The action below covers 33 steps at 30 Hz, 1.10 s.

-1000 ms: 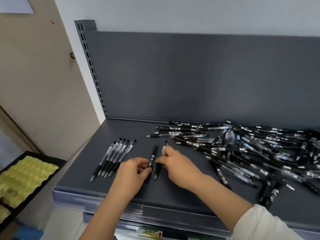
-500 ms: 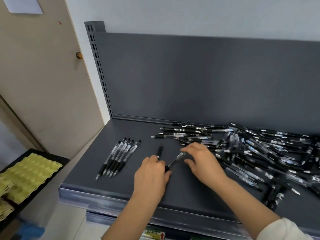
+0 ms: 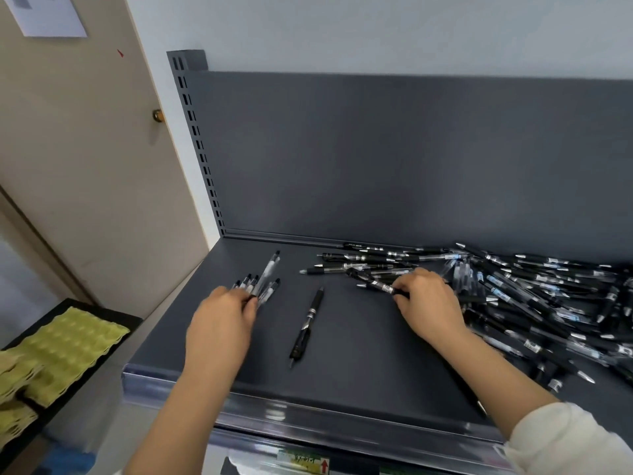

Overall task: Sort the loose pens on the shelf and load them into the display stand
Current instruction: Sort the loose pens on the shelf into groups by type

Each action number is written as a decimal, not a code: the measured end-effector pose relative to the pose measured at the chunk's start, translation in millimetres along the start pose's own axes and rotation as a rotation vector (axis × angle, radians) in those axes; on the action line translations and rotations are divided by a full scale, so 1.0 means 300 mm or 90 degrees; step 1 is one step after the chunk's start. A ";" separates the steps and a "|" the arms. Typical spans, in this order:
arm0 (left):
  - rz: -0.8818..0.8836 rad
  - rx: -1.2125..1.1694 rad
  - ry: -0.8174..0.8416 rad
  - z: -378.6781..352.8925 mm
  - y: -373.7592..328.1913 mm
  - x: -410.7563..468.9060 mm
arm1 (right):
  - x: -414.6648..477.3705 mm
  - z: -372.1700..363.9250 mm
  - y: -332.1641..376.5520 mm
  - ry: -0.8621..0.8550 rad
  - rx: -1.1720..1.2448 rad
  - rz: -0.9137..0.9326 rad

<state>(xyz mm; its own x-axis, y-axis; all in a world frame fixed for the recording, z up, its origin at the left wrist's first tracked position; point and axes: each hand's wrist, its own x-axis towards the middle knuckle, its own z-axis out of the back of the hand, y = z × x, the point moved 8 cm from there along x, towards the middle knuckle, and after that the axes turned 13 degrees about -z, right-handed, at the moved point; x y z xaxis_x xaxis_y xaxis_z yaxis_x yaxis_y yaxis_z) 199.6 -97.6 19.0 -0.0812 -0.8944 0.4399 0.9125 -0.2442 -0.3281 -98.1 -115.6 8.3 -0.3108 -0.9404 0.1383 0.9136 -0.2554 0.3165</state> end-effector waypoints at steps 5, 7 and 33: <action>-0.022 0.019 0.022 -0.022 0.012 -0.029 | -0.059 -0.026 0.109 0.048 0.106 0.010; -0.025 0.025 0.036 -0.033 0.003 -0.046 | -0.091 -0.043 0.148 0.067 0.119 0.019; -0.088 -0.092 0.166 -0.150 -0.136 -0.111 | -0.188 -0.079 0.114 0.108 -0.115 0.110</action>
<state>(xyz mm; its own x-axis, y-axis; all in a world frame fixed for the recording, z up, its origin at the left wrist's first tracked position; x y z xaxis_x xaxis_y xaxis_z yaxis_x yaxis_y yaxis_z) 147.0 -74.7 -20.0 -0.3180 -0.9101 0.2655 0.8205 -0.4045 -0.4039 -43.2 -76.7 -10.9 -0.1121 -0.9936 0.0118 0.9856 -0.1097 0.1285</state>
